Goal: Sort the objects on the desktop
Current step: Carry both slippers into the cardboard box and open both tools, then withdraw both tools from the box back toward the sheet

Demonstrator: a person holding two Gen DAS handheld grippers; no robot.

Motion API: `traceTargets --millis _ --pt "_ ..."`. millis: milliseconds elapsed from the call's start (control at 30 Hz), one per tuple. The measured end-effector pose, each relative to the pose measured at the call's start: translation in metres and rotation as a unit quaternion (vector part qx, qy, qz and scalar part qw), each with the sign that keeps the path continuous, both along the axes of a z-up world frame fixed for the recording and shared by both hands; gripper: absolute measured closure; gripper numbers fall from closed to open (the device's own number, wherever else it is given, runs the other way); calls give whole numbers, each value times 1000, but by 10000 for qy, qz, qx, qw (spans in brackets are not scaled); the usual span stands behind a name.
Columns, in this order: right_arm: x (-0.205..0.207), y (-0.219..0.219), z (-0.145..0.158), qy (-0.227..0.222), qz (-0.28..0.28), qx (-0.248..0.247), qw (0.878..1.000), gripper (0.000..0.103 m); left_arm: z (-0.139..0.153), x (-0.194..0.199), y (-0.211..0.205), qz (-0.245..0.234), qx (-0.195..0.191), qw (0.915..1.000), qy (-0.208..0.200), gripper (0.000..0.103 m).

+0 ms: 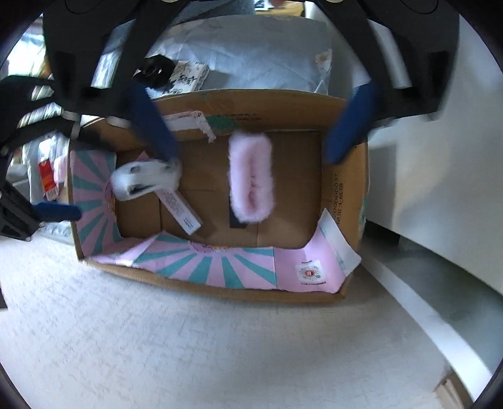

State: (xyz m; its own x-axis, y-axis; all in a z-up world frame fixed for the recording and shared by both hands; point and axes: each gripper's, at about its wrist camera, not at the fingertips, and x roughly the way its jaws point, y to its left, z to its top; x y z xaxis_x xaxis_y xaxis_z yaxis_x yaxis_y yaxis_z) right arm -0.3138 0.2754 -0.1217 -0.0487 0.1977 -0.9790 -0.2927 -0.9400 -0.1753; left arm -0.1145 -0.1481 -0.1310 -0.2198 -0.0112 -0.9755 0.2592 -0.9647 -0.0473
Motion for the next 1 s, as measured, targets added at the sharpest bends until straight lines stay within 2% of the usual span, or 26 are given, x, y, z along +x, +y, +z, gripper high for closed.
traceTargets --millis 33,67,167,200,433,467,833,1000 --pt "0 -1 0 -30 -2 87 10000 21 3 0 0 -8 72 9999 85 0" --pt "1 -1 0 -50 -34 92 9999 9 6 0 1 -32 164 9998 129 0" --pt "2 1 2 28 -144 -51 9999 7 13 0 5 -91 108 9996 256 0" --pt "3 1 3 82 -178 -80 9998 2 15 0 6 -102 15 9996 265 0" --pt "7 -3 8 216 -235 -42 9995 1 19 2 5 -116 -65 9995 300 0" --pt "-10 -11 7 68 552 -201 9983 1 19 2 5 -102 -45 9995 309 0" --pt "5 -17 25 263 591 -136 9978 1 36 14 8 -194 -75 9991 363 0" --pt "13 -13 35 285 467 -183 9983 1 50 19 14 -276 -126 9981 536 0"
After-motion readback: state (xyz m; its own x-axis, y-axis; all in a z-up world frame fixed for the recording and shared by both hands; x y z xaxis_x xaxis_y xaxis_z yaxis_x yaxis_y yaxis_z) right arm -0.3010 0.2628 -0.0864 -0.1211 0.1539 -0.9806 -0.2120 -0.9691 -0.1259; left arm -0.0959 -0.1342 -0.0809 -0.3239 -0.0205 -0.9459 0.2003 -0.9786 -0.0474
